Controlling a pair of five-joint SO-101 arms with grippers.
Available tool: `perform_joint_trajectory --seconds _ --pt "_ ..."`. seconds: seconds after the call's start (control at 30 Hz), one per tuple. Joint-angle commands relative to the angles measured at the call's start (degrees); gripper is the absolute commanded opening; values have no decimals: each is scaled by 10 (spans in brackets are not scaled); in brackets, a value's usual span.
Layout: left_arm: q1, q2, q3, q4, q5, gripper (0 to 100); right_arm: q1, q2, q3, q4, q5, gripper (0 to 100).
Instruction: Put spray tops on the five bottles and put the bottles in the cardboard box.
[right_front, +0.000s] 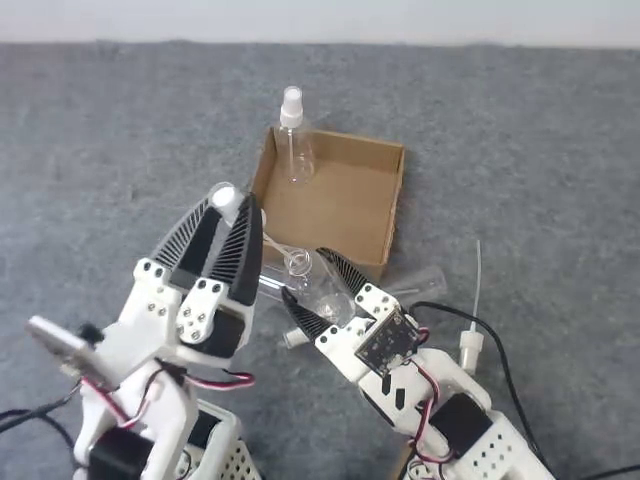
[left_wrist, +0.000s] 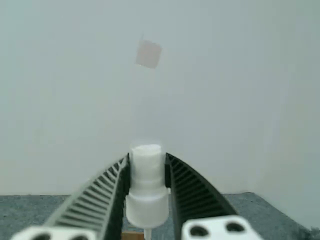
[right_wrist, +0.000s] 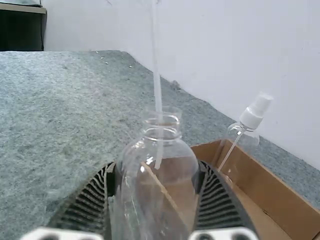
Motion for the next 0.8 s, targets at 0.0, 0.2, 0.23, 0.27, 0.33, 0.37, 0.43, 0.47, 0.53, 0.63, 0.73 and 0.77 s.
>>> perform_joint_trajectory --seconds 0.0,0.2,0.23,0.27,0.33,0.37,0.43,0.47,0.53,0.63,0.73,0.77 --pt "4 -2 15 -2 -22 12 -4 -13 11 -20 8 9" --pt "3 -2 34 -2 -23 12 -4 -13 6 -20 8 9" --pt "3 -2 37 -2 -23 12 -4 -13 4 -20 8 9" --pt "4 -2 42 -2 -23 12 -4 -13 4 -20 8 9" --pt "6 -2 50 -2 -23 12 -4 -13 4 -20 8 9" --pt "6 -2 54 -2 -23 12 -4 -13 4 -20 8 9" --pt "7 -2 58 -2 -23 12 -4 -13 4 -20 8 9" --pt "7 -2 60 -2 -23 12 -4 -13 4 -20 8 9" --pt "7 -2 64 -2 -24 12 -4 -13 4 -20 8 9" --pt "7 0 72 0 -24 13 -4 -13 4 -20 8 9" --pt "8 0 85 -3 -24 13 -4 -13 4 -20 8 9" --pt "8 1 86 -3 -24 13 -3 -13 4 -20 9 9"
